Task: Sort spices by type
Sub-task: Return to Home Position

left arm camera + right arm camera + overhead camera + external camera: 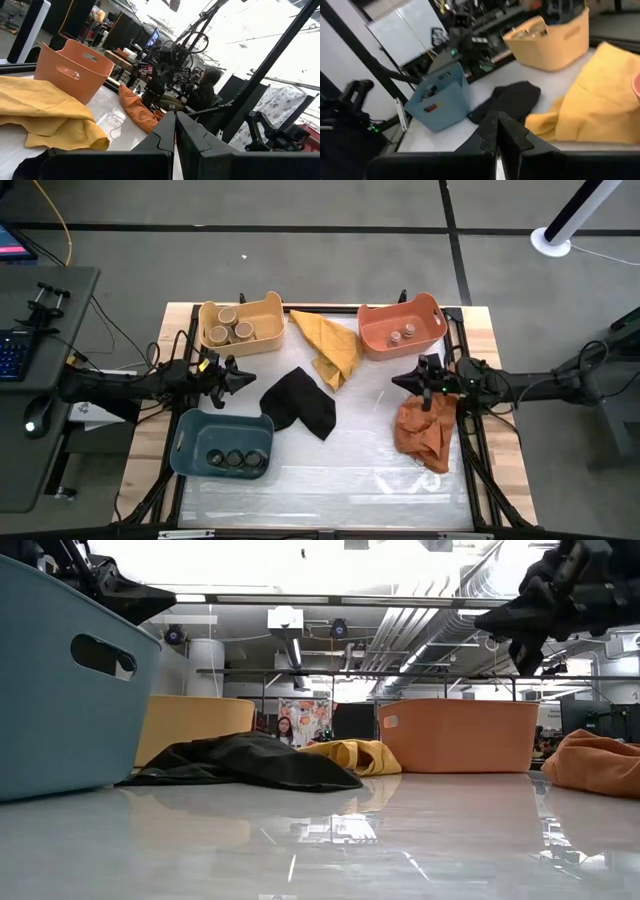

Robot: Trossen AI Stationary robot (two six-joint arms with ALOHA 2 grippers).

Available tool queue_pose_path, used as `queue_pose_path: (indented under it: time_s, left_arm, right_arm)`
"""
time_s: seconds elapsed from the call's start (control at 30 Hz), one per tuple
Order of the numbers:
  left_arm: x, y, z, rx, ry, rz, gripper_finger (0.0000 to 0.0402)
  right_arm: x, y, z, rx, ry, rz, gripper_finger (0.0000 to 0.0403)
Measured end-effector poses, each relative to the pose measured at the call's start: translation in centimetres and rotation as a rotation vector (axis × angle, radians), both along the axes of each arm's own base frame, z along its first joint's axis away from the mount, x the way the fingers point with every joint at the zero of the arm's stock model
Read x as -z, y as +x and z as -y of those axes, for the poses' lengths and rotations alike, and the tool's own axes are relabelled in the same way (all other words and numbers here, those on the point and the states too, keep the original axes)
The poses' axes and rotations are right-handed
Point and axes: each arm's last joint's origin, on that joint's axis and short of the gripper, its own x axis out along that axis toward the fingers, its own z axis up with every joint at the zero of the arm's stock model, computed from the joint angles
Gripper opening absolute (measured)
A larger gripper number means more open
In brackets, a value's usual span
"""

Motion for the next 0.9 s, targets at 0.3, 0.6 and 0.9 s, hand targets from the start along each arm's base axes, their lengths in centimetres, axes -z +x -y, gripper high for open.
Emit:
queue_pose_path:
  time_s: [0.3,0.6,0.9]
  left_arm:
    - [0.0,0.0,0.0,-0.002,0.0,0.0,0.0]
    - [0.0,0.0,0.0,-0.002,0.0,0.001,0.0]
    - [0.0,0.0,0.0,-0.002,0.0,0.001,0.0]
  right_arm:
    - [2.8,-0.7,-0.1,-0.023,-0.06,0.02,0.0]
    - [4.8,-0.9,-0.1,-0.047,-0.144,-0.117,0.0]
    - [6.3,-1.3,-0.1,-0.056,-0.127,-0.276,0.0]
